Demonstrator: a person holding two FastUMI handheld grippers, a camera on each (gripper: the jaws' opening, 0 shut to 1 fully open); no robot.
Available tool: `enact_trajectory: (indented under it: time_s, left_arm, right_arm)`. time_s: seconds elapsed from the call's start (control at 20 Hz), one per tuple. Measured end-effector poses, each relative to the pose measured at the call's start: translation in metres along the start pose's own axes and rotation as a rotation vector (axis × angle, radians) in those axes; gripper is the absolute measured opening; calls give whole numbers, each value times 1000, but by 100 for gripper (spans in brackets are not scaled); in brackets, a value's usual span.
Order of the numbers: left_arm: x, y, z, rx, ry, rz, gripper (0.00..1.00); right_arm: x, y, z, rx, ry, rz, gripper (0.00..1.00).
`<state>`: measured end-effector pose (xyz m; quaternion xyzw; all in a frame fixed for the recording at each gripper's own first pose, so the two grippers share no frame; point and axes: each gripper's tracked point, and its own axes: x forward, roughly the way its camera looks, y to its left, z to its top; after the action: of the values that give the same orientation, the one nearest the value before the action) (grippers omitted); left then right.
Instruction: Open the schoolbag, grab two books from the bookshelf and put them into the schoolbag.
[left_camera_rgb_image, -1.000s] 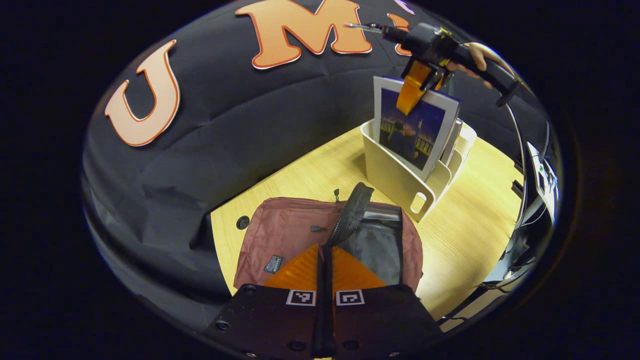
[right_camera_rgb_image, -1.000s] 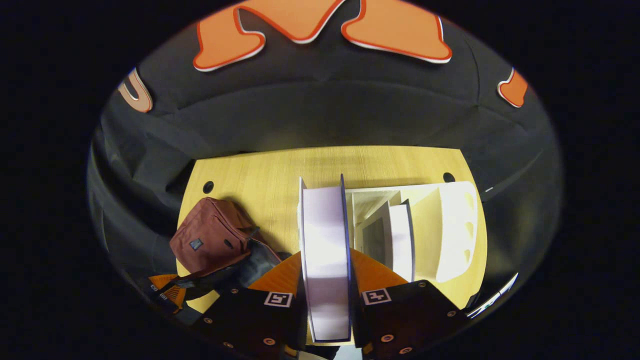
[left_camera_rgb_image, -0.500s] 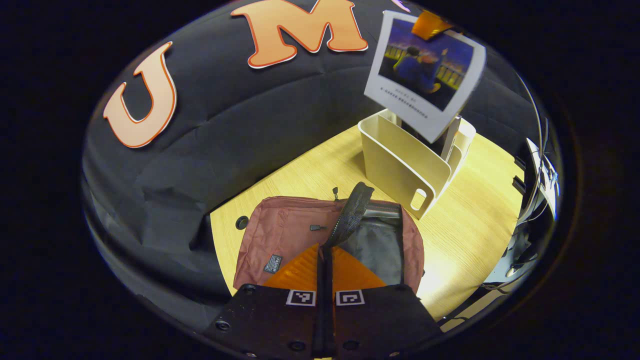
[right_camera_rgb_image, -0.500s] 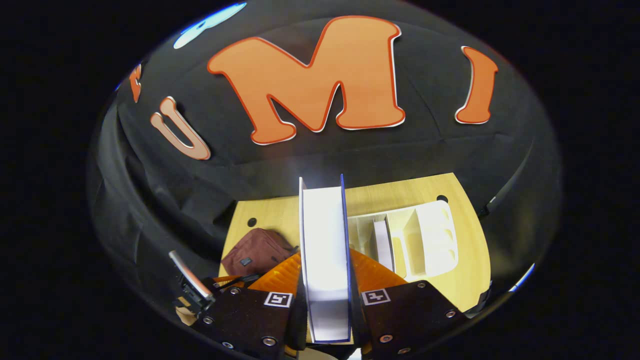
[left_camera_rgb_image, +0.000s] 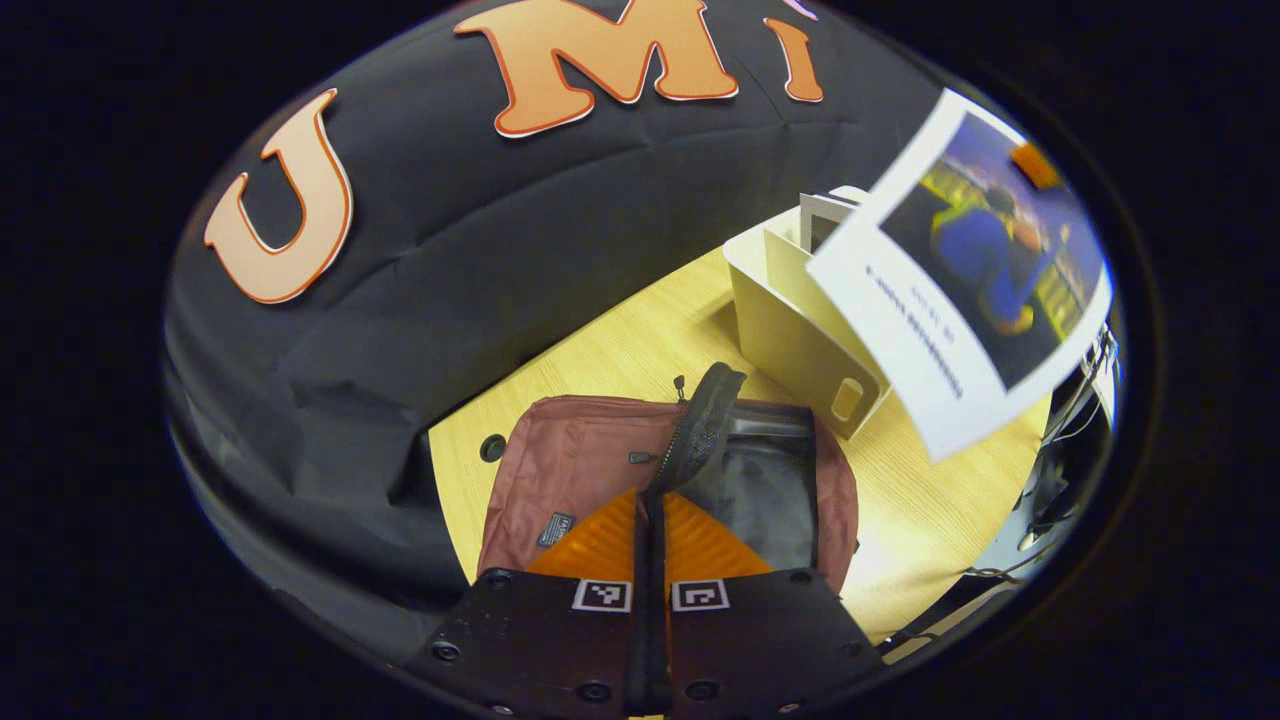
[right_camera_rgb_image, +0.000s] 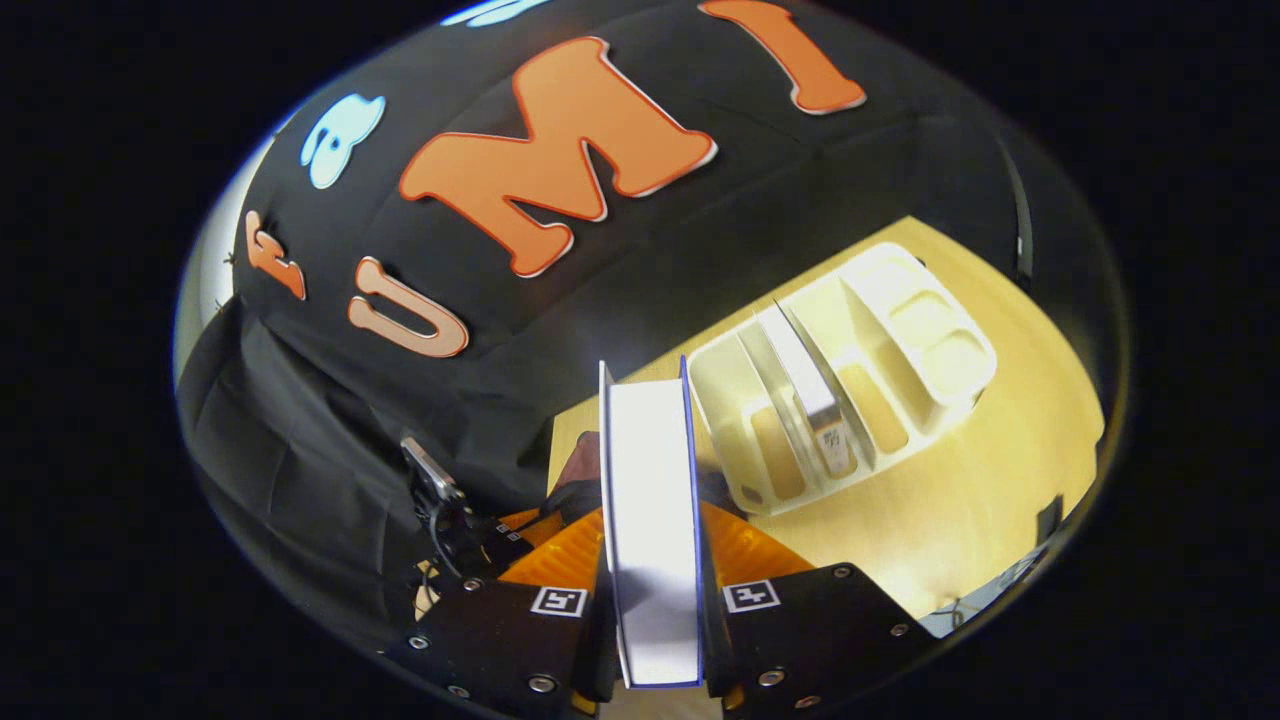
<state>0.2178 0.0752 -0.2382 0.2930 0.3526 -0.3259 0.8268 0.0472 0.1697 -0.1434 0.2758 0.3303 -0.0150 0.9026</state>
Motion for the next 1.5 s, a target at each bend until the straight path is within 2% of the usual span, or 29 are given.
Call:
enact_trajectory:
  time_s: [0.15,0.4,0.6,0.85,1.1,1.35,1.5]
  left_arm:
    - [-2,-2,4,-1,0,5,1]
    - [-8,-7,12,44,8,17,1]
    - [-13,-10,16,56,6,26,1]
    - [-19,-20,18,65,2,13,1]
    - [-30,-29,23,91,-26,-3,1]
    - [-34,-33,24,79,-41,-16,1]
    - [-33,-31,20,60,-34,-22,1]
  right_arm:
    - [30,-19,-34,135,-21,76,35]
    - [96,-36,-91,342,-23,156,35]
    - [138,-48,-122,390,-22,149,35]
    - [186,-22,-128,420,-75,211,35]
    - [227,5,-145,416,-95,187,34]
    - [263,31,-173,418,-16,171,35]
    - [264,21,-177,418,7,92,38]
